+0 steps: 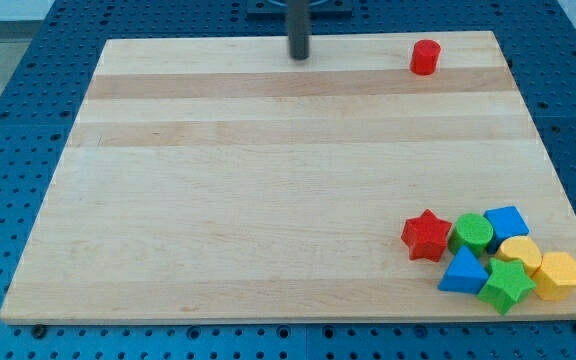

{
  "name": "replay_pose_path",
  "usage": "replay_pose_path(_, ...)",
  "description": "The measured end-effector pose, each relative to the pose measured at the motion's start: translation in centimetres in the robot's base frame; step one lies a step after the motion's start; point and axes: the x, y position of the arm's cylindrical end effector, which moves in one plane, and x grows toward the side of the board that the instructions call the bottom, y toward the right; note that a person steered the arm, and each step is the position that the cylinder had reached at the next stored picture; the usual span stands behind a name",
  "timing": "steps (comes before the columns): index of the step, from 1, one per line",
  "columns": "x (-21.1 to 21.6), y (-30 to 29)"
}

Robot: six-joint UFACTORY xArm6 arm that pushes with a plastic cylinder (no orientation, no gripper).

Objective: Push the red circle towards the group of blocks

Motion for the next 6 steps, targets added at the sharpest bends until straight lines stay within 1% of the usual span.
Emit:
replay_pose_path(1,-1.5,4.8)
replay_pose_path(2,-1.3,11.7)
replay_pose_path(3,-0.3,14.8)
replay_pose_path(6,4.5,14.9)
